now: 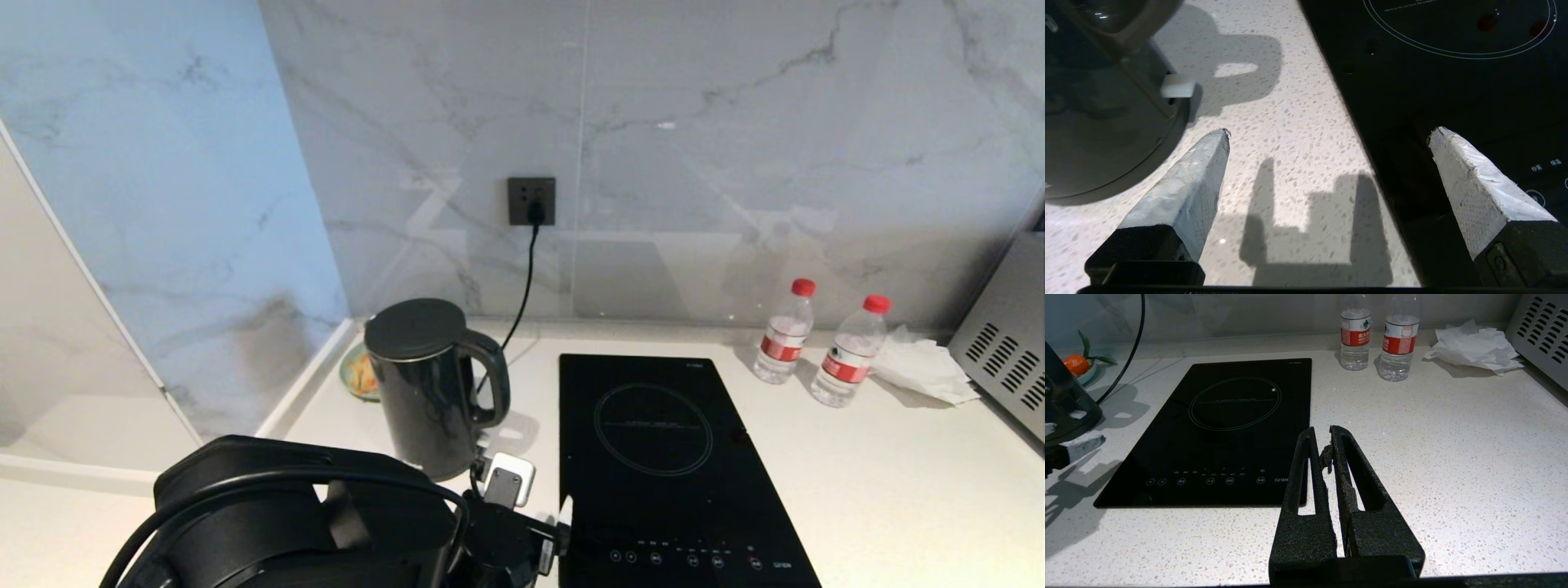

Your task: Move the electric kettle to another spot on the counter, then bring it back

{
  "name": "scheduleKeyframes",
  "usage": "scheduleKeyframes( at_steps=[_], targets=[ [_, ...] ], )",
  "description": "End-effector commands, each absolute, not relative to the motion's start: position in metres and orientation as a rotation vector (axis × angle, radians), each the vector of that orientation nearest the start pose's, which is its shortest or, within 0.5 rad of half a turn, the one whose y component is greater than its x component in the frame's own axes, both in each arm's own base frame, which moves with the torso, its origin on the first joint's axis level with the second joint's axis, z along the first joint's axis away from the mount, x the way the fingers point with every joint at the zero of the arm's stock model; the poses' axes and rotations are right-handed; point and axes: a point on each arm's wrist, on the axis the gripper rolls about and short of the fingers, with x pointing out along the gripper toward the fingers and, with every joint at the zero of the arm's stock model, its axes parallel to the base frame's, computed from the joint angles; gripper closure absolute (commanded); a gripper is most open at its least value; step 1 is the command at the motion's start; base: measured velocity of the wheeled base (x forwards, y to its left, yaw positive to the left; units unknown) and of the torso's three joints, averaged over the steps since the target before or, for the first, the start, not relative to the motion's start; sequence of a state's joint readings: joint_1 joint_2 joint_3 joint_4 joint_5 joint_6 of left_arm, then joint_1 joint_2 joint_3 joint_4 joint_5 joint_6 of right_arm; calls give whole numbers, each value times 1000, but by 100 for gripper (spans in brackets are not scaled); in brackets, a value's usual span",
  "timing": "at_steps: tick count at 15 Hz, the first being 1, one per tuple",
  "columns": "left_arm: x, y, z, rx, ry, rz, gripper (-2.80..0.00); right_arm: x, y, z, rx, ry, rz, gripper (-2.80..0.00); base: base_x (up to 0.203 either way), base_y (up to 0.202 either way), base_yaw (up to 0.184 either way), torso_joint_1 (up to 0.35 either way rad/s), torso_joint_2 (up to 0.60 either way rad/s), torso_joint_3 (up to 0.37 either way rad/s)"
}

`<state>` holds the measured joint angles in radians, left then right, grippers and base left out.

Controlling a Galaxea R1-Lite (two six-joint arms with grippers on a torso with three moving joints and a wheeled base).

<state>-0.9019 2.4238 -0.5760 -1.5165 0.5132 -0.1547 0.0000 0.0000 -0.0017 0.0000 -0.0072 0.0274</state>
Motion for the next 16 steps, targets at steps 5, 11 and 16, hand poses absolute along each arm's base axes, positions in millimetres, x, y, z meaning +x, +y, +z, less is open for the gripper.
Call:
scheduleKeyframes(
  at_steps=[5, 11, 16],
  targets=[
    [242, -289, -36, 61, 279, -358, -280, -23, 0, 76, 28, -2, -8, 0, 0, 0, 0, 0, 0, 0],
    [256, -303, -40, 60, 279, -352, -280, -23, 0, 76, 28, -2, -8, 0, 0, 0, 0, 0, 0, 0],
    [277, -298, -37, 41, 266, -303, -280, -23, 0, 76, 28, -2, -8, 0, 0, 0, 0, 0, 0, 0]
  ],
)
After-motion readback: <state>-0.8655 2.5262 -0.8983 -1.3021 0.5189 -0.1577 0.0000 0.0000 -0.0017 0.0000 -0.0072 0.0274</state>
